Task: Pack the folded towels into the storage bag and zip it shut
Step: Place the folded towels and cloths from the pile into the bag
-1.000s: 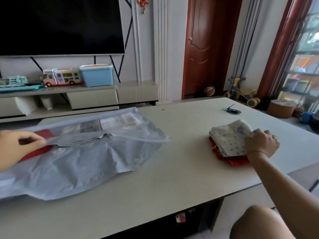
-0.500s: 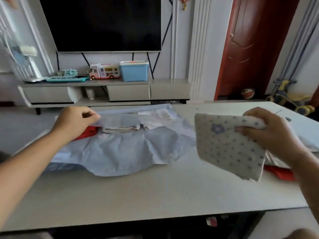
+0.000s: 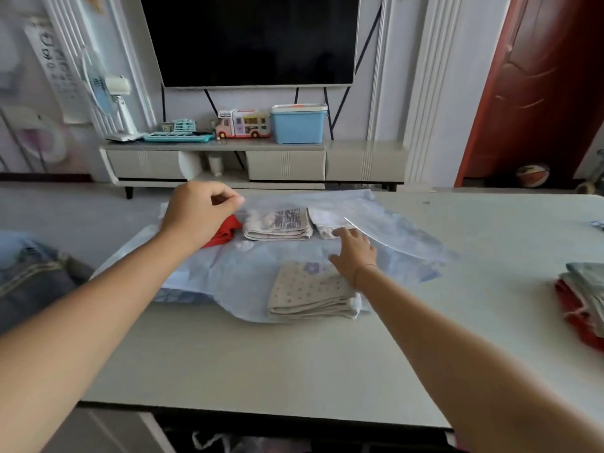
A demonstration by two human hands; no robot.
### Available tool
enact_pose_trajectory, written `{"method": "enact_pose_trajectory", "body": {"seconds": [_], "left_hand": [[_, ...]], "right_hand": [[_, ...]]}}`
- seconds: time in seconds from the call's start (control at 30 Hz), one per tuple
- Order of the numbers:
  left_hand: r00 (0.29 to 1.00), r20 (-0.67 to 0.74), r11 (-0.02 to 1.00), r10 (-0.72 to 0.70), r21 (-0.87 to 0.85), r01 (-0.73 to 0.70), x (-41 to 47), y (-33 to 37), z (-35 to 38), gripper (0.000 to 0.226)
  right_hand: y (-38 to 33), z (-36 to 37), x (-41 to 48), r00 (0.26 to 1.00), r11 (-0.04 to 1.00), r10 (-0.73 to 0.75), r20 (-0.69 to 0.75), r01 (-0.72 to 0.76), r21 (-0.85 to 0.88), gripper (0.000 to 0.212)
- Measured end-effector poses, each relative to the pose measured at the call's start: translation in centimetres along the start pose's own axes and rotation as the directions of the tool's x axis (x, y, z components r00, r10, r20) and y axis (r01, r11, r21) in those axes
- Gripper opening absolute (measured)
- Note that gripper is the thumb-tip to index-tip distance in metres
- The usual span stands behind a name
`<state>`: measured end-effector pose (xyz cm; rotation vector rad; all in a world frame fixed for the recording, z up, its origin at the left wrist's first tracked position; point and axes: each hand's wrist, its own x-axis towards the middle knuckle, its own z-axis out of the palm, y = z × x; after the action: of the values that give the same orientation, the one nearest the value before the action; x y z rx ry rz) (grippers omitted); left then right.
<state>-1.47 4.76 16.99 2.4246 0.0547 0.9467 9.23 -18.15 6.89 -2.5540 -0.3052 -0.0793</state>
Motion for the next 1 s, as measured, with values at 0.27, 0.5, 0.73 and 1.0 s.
{"method": "enact_pose_trajectory", "body": {"seconds": [0.27,0.5,0.73,1.0], "left_hand": [[1.000,0.020,1.000,-0.012,-0.027,0.013,-0.9,0.2,0.4,0.014],[0.999,0.043,1.000,-0.020,-0.016,0.021,-1.1,0.0,-0.1,0.010],[1.000,0.022,1.000,0.014,-0.012,-0.014,-0.7,0.5,0.2,0.011],[0.995,0.082,0.998,0.061,-0.021,-0.059,-0.8,1.8,1.4,0.008]], "right_hand": [[-4.7,8.9,-6.6,0.946,0.939,-0.146,0.289,0.224,-0.259,0.091],[-1.3,7.2,-2.8,0.906,0.889,-0.305,0.294,0.381,-0.252,0.054],[6.6,1.6,3.1,0.933,0.826,-0.223,0.283,0.335,-0.454,0.058],[10.2,-0.3,4.8,0.951,0.900,-0.162,0.264,0.252,-0.356,0.063]]}}
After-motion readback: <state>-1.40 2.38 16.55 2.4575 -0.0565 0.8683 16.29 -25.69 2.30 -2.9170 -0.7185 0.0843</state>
